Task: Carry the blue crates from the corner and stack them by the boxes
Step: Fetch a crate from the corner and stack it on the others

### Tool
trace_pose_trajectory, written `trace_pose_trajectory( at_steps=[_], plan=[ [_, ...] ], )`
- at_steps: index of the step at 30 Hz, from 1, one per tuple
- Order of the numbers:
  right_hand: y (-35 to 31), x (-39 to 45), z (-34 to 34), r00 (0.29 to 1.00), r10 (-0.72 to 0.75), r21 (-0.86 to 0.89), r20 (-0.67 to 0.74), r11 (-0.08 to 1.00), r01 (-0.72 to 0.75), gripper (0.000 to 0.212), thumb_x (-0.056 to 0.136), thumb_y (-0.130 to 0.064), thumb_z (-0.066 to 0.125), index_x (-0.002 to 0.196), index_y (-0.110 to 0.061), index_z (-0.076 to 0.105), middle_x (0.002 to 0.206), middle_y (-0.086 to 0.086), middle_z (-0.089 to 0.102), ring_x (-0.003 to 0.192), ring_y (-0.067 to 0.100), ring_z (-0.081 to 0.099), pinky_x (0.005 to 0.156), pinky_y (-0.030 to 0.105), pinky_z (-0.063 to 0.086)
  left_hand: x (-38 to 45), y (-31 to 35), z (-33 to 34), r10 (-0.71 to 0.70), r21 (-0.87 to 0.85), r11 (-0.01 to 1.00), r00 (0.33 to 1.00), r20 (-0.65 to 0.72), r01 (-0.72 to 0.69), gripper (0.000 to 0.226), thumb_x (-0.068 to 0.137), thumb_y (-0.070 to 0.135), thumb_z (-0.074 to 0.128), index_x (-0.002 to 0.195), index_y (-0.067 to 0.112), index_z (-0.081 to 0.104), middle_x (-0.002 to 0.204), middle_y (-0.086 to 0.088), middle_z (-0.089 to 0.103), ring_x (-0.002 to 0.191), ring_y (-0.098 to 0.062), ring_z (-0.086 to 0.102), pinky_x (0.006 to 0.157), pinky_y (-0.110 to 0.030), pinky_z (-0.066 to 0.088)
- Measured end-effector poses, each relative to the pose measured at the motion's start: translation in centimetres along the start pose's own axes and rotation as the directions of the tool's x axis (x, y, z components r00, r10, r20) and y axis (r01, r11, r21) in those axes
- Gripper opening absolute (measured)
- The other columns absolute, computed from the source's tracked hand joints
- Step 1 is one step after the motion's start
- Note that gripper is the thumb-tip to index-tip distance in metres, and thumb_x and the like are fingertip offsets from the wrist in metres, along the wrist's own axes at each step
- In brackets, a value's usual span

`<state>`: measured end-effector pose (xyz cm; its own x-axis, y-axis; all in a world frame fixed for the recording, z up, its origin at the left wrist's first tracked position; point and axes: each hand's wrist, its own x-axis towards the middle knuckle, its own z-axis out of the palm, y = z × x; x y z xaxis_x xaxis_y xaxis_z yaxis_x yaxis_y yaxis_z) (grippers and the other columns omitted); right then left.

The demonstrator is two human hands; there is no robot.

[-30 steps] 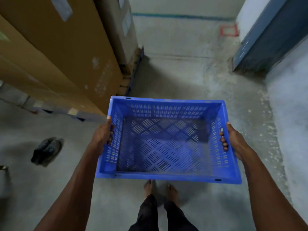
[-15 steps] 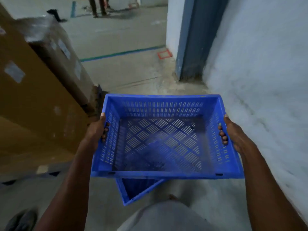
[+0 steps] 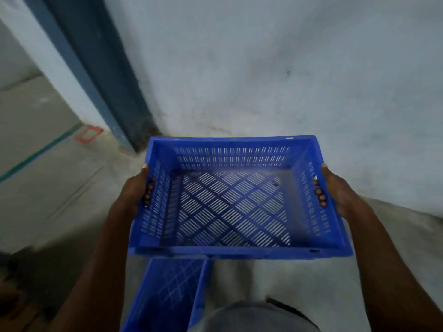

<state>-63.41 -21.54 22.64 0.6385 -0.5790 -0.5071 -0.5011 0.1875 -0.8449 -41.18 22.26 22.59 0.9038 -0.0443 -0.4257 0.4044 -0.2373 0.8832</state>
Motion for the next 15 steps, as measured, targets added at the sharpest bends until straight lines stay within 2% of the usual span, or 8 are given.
trace_pose_trajectory(
  at_steps=[3,5,9,12,15],
  plan=[
    [3.3,-2.8,-7.1,0.990,0.009,0.094,-0.141,0.996,0.004,0.059,0.098,-0.067,0.034,0.077,-0.014,0.048,0.058,0.003,0.041,0.044,0.015,0.031,0.043,0.026,0.029,-0.3,2.1,7.2,0.030,0.059,0.997,0.987,0.156,-0.040,0.058,0.088,0.076,0.049,0.080,0.019,0.057,0.060,0.002,0.044,0.043,-0.014,0.033,0.041,-0.023,0.031],
    [5.4,-4.9,-11.6,0.972,0.032,0.153,-0.232,0.988,0.004,0.059,0.098,-0.067,0.033,0.075,-0.014,0.047,0.057,0.002,0.040,0.042,0.014,0.030,0.041,0.024,0.028,-1.3,3.1,12.4,0.048,0.097,0.992,0.965,0.259,-0.075,0.056,0.092,0.072,0.047,0.081,0.019,0.057,0.060,0.002,0.044,0.045,-0.015,0.033,0.043,-0.024,0.032],
    [10.1,-9.8,-20.2,0.918,0.087,0.249,-0.387,0.968,0.013,0.058,0.097,-0.068,0.034,0.074,-0.016,0.047,0.056,0.001,0.041,0.040,0.013,0.031,0.038,0.022,0.029,-4.8,4.5,23.5,0.074,0.145,0.976,0.879,0.470,-0.160,0.057,0.094,0.071,0.044,0.078,0.018,0.055,0.059,0.002,0.041,0.041,-0.013,0.030,0.039,-0.022,0.029],
    [14.0,-14.5,-26.2,0.843,0.170,0.344,-0.510,0.939,0.020,0.058,0.094,-0.071,0.038,0.078,-0.016,0.050,0.055,0.000,0.042,0.043,0.015,0.031,0.039,0.022,0.028,-8.7,4.8,31.9,0.056,0.203,0.956,0.808,0.586,-0.213,0.058,0.094,0.072,0.044,0.079,0.017,0.056,0.058,0.002,0.042,0.041,-0.013,0.031,0.041,-0.024,0.030],
    [17.5,-19.4,-31.5,0.731,0.247,0.402,-0.636,0.915,0.040,0.059,0.097,-0.066,0.037,0.084,-0.011,0.055,0.059,0.003,0.044,0.046,0.017,0.033,0.041,0.024,0.031,-13.1,4.7,40.4,0.045,0.239,0.928,0.721,0.692,-0.287,0.057,0.095,0.070,0.044,0.080,0.016,0.057,0.059,0.002,0.044,0.043,-0.014,0.033,0.045,-0.026,0.031]
  ],
)
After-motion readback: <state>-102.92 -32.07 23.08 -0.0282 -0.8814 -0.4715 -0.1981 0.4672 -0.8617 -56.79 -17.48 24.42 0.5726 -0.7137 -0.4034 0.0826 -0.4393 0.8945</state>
